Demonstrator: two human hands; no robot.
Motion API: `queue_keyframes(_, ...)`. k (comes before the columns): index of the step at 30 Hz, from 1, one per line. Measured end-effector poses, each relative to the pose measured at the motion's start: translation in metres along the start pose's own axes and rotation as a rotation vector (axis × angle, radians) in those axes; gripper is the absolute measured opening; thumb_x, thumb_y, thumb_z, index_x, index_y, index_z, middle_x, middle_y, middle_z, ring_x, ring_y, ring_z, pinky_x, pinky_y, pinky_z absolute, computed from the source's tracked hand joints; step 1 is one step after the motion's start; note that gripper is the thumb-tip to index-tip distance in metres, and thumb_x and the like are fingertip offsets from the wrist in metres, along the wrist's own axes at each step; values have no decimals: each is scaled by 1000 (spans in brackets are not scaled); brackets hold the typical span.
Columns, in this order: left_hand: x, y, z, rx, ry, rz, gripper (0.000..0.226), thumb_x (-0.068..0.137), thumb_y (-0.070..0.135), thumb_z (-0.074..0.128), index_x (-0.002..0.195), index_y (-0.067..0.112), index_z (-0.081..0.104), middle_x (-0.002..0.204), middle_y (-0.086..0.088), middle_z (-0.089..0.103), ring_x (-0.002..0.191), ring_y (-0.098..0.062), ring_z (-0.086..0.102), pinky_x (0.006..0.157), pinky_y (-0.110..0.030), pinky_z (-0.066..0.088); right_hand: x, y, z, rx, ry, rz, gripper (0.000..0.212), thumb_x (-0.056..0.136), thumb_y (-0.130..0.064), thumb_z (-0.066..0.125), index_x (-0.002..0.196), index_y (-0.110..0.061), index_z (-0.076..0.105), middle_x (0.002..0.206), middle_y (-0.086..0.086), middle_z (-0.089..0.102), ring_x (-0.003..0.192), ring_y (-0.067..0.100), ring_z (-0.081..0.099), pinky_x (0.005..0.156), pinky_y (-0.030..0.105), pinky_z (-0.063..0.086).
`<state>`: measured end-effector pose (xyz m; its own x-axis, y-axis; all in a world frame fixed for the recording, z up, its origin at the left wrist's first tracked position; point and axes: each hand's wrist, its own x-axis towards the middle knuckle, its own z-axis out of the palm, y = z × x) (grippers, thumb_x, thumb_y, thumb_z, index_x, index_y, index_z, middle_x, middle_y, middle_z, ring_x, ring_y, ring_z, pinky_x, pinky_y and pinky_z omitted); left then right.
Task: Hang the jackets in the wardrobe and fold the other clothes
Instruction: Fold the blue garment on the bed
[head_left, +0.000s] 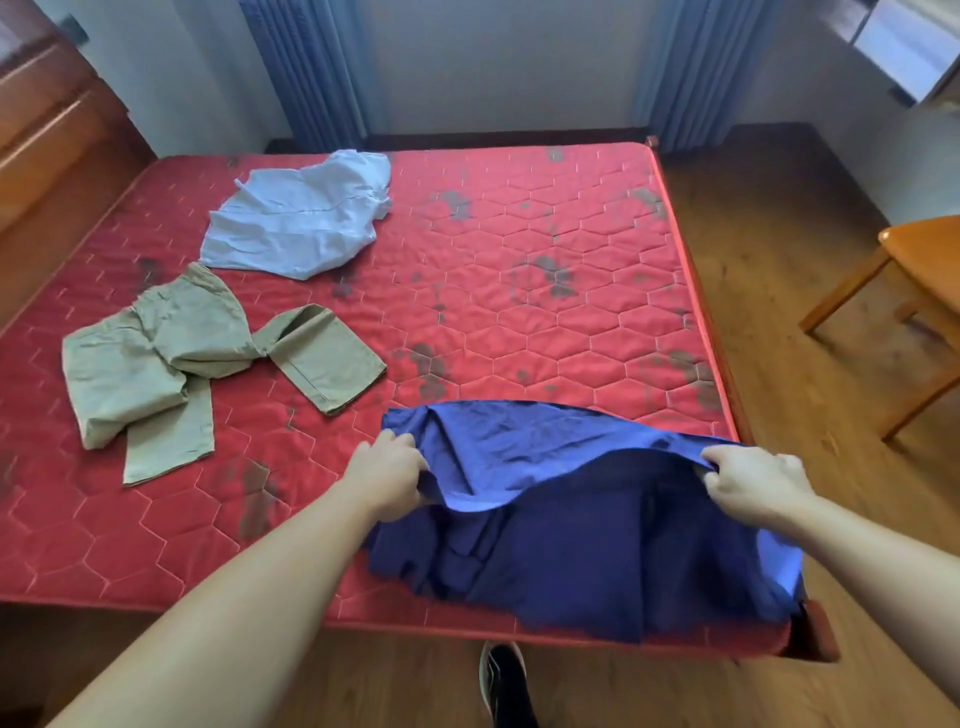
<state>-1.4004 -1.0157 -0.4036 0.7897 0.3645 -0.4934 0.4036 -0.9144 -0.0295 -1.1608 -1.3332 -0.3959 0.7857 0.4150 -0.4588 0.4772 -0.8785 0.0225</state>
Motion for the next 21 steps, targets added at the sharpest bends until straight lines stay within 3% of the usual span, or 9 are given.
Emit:
queue_keyframes(2, 9, -5, -8, 26, 28, 31, 38, 84, 57, 60, 107, 30, 72, 134, 7, 50, 129, -25, 40, 98, -39, 39, 8, 3, -17, 107, -90, -14, 27, 97, -32, 41, 85, -19, 61, 86, 0, 66, 86, 24, 59, 76, 35, 45)
queue_keyframes(3, 11, -7, -14, -134, -14, 25, 38, 79, 54, 65, 103, 25, 74, 129, 7, 57, 124, -23, 48, 98, -41, 42, 11, 3, -26, 157, -133, -18, 30, 98, -34, 44, 89, -17, 67, 87, 3, 69, 85, 26, 62, 73, 33, 48)
queue_keyframes(6, 16, 0, -35, -969, -100, -89, 35, 63, 36, 68, 87, 11, 72, 84, -1, 71, 79, -17, 65, 80, -43, 56, 13, -8, -55, 331, -263, 29, 42, 97, -40, 50, 91, -4, 70, 78, 9, 70, 68, 27, 64, 59, 28, 47)
queue_keyframes(8, 19, 15, -51, -1350, -2, -148, 11, 72, 15, 65, 79, 9, 70, 74, -7, 70, 70, -22, 64, 66, -35, 52, 9, -21, -71, 489, -362, 73, 43, 95, -41, 54, 92, -2, 70, 73, 9, 69, 61, 25, 62, 57, 27, 47)
queue_keyframes(10, 25, 28, -63, -1550, 49, -191, 9, 81, 3, 62, 84, 7, 70, 75, -13, 70, 69, -25, 65, 67, -33, 51, 4, -34, -82, 619, -393, 83, 37, 95, -39, 57, 90, -3, 67, 66, 7, 67, 52, 20, 60, 50, 24, 44)
queue_keyframes(13, 30, 43, -74, -1582, 0, -147, 14, 85, 0, 62, 93, 7, 72, 87, -15, 73, 77, -28, 68, 77, -40, 53, -2, -58, -91, 862, -418, 99, 23, 95, -30, 61, 96, -7, 63, 71, 6, 65, 52, 16, 58, 44, 22, 45)
queue_keyframes(17, 31, 71, -87, -1474, 112, 25, 18, 93, 5, 60, 87, 18, 72, 83, 1, 74, 78, -17, 69, 73, -31, 58, -10, -93, -101, 1371, -475, 157, 19, 94, -18, 59, 110, -7, 59, 104, 12, 64, 83, 21, 65, 46, 30, 54)
queue_keyframes(19, 29, 85, -96, -1394, 205, 105, 15, 94, 20, 58, 91, 18, 72, 89, 1, 73, 83, -14, 66, 79, -37, 56, -15, -108, -111, 1577, -480, 155, 14, 98, -12, 51, 107, -3, 57, 98, 13, 66, 73, 21, 68, 45, 33, 56)
queue_keyframes(21, 26, 94, -105, -1270, 319, 160, 26, 91, 32, 53, 93, 13, 71, 92, -1, 72, 83, -13, 61, 82, -40, 52, -19, -119, -120, 1666, -453, 155, 14, 100, -11, 47, 107, -2, 56, 94, 15, 66, 73, 23, 66, 45, 34, 57)
